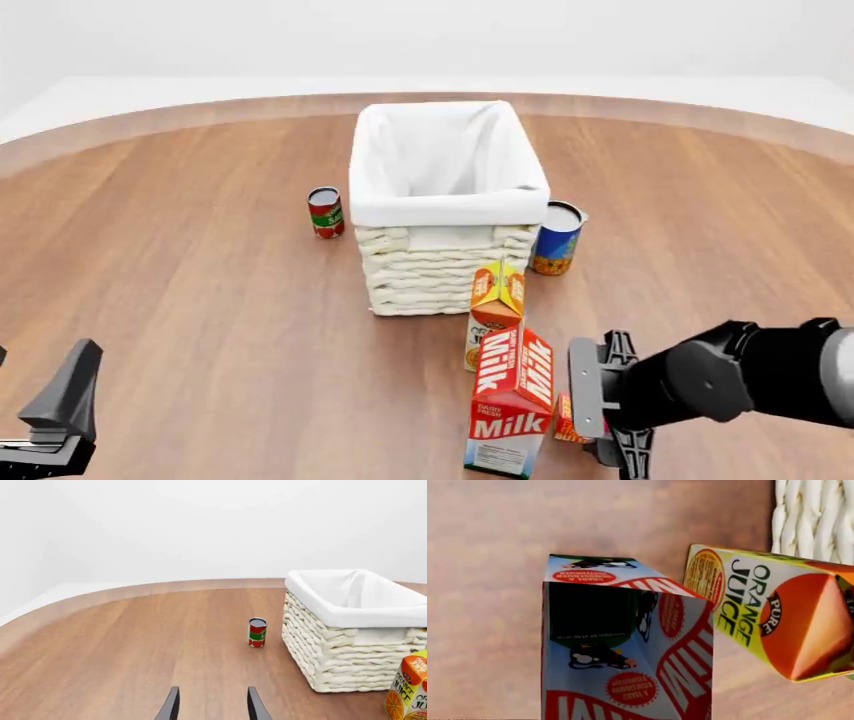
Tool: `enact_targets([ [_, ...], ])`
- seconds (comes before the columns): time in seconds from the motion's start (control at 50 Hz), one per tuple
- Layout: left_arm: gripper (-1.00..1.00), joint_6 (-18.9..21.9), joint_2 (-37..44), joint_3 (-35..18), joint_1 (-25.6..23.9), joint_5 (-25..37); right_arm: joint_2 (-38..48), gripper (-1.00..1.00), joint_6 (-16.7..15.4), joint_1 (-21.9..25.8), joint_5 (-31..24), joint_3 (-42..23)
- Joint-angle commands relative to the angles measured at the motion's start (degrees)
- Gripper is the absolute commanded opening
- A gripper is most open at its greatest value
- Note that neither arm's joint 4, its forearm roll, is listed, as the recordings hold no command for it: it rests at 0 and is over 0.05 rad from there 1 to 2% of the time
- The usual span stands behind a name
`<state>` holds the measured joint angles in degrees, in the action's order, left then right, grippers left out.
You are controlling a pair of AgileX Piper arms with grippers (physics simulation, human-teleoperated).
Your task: Pick up the butter and put it in the basket.
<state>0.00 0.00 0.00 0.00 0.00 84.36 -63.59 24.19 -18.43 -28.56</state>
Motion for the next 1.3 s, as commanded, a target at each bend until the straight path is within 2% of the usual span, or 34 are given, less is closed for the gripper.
enact_targets([
  [0.02, 1.00, 0.0, 0.0, 0.0, 0.0, 0.0, 5.9, 1.00, 1.7, 0.0, 6.6, 0.5],
  [0.08, 1.00, 0.0, 0.0, 0.0, 0.0, 0.0, 6.9, 1.00, 0.2, -1.3, 8.0, 0.2],
  [0.1, 1.00, 0.0, 0.0, 0.0, 0.0, 0.0, 6.0, -1.00, -0.8, -0.8, 9.0, 1.3],
  [0.16, 1.00, 0.0, 0.0, 0.0, 0.0, 0.0, 5.2, -1.00, 0.0, -0.2, 7.8, 0.9],
  [0.4, 1.00, 0.0, 0.0, 0.0, 0.0, 0.0, 0.3, -1.00, -1.8, -1.6, 4.4, -0.2],
  [0.44, 1.00, 0.0, 0.0, 0.0, 0.0, 0.0, -0.9, -1.00, -3.7, -3.6, 4.2, -0.2],
  [0.56, 1.00, 0.0, 0.0, 0.0, 0.0, 0.0, -9.8, -1.00, -5.8, -6.8, -3.1, -1.9],
  [0.68, 1.00, 0.0, 0.0, 0.0, 0.0, 0.0, -15.4, -1.00, -6.1, -7.9, -7.4, -3.0],
  [0.72, 1.00, 0.0, 0.0, 0.0, 0.0, 0.0, -16.9, -1.00, -5.3, -7.7, -8.7, -3.6],
  [0.8, 1.00, 0.0, 0.0, 0.0, 0.0, 0.0, -22.8, -1.00, -0.1, -4.5, -12.7, -7.6],
  [0.84, 1.00, 0.0, 0.0, 0.0, 0.0, 0.0, -23.7, -1.00, -0.4, -4.1, -12.8, -7.3],
  [0.86, 1.00, 0.0, 0.0, 0.0, 0.0, 0.0, -24.9, -1.00, 2.7, -2.0, -14.0, -9.3],
  [0.88, 1.00, 0.0, 0.0, 0.0, 0.0, 0.0, -25.3, -1.00, 2.6, -1.9, -13.9, -9.4],
  [0.92, 1.00, 0.0, 0.0, 0.0, 0.0, 0.0, -26.3, -1.00, 7.0, 1.0, -15.2, -11.9],
  [0.94, 1.00, 0.0, 0.0, 0.0, 0.0, 0.0, -27.0, -1.00, 7.1, 1.6, -14.9, -11.8],
  [0.98, 1.00, 0.0, 0.0, 0.0, 0.0, 0.0, -27.0, -1.00, 10.9, 3.0, -15.1, -13.7],
  [1.06, 1.00, 0.0, 0.0, 0.0, 0.0, 0.0, -28.0, -1.00, 18.1, 6.4, -13.1, -16.6],
  [1.08, 1.00, 0.0, 0.0, 0.0, 0.0, 0.0, -26.8, -1.00, 18.1, 5.3, -11.8, -16.9],
  [1.14, 1.00, 0.0, 0.0, 0.0, 0.0, 0.0, -25.0, -1.00, 20.9, 6.5, -8.7, -16.6],
  [1.18, 1.00, 0.0, 0.0, 0.0, 0.0, 0.0, -23.7, -1.00, 21.8, 6.6, -4.9, -17.0],
  [1.2, 1.00, 0.0, 0.0, 0.0, 0.0, 0.0, -23.5, -1.00, 24.7, 7.3, -5.1, -18.9],
  [1.22, 1.00, 0.0, 0.0, 0.0, 0.0, 0.0, -23.5, -1.00, 24.7, 7.3, -5.1, -19.0],
  [1.26, 1.00, 0.0, 0.0, 0.0, 0.0, 0.0, -23.3, -1.00, 27.9, 8.1, -3.9, -21.6],
  [1.28, 1.00, 0.0, 0.0, 0.0, 0.0, 0.0, -23.3, -1.00, 27.9, 8.1, -3.9, -21.6],
  [1.3, 1.00, 0.0, 0.0, 0.0, 0.0, 0.0, -22.1, -1.00, 29.5, 6.4, -2.6, -24.2],
])
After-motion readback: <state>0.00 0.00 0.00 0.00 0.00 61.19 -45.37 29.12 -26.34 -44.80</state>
